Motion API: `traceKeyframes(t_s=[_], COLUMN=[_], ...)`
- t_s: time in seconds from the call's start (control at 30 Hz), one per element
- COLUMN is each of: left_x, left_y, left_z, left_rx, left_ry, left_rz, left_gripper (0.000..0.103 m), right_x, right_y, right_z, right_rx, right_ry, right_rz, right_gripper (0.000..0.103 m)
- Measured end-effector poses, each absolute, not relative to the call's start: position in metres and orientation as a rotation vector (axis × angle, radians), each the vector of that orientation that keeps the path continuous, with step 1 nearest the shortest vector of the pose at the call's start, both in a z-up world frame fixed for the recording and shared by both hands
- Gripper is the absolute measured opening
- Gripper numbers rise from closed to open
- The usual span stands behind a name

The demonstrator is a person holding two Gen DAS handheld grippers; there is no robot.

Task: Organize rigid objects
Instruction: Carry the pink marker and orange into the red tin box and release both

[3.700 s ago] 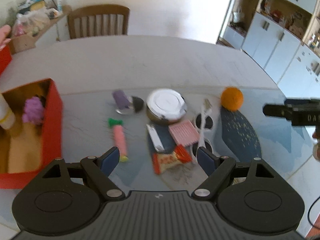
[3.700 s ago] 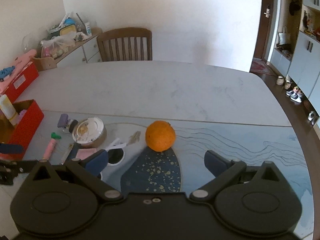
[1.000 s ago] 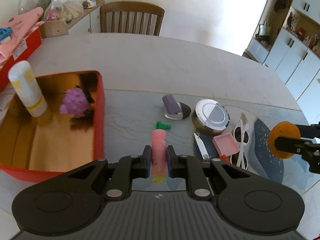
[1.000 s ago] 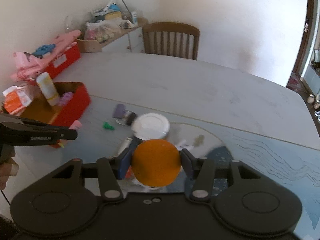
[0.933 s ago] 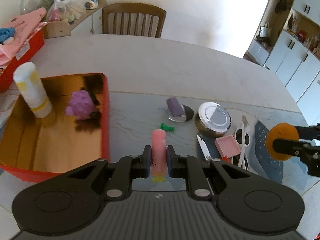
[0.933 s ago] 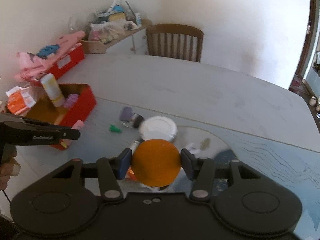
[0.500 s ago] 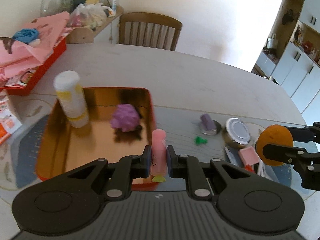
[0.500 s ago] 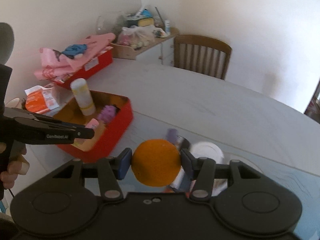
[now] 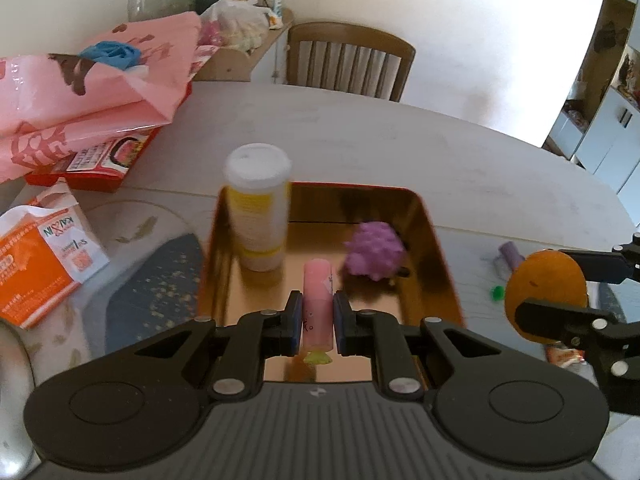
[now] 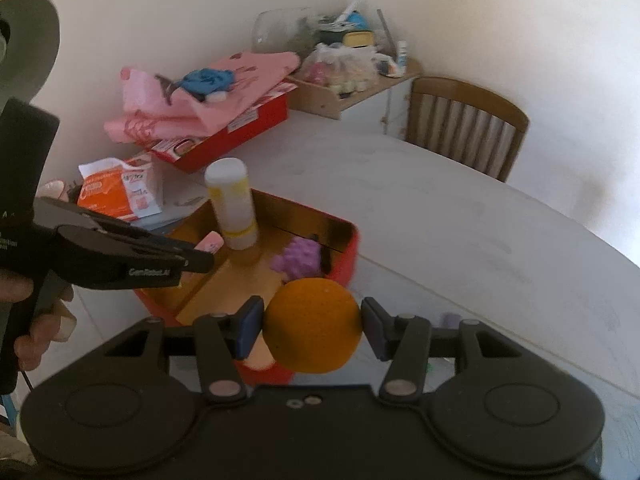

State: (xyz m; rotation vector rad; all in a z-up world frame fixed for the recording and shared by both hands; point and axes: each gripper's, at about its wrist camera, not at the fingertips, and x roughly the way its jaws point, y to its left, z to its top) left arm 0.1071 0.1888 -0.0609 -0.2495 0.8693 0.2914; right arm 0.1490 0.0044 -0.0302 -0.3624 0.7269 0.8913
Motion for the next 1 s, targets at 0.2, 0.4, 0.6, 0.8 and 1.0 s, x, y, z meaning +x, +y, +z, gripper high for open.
traceKeyframes(t_s=[0.2,0.4,0.6,0.8,1.0], left_x=[0.117,0.128,0.135,0.142,0.152], left_y=[0.211,0.222,0.232,0.231,0.226], left_z=[-0.073,-0.089,-0.100,-0.106,-0.111], left_rx=[-0.231,-0.229,-0.230,-0.210,-0.186], left_ry=[0.901,0.941,0.957,0.962,0.977], left_rz=[0.289,0.282,0.277,0.258,0.244], left_gripper=[0.016,0.016,0.016,0.016,0.016], right_x=[0.152,0.146,0.149,0.156,0.159], right_y=[0.044,0.078,0.096,0.100,0.099], right_z=[-0.045,-0.066,-0.086,-0.100,-0.104], right_rx=[-0.437,-0.567,-0.624,-0.639,-0.629], right_ry=[0.729,0.710,0.735,0.766,0.774], right_rz=[0.918,0.942,0.940,0.909,0.896], right_gripper=[0.053,0.053,0.053,0.053,0.053])
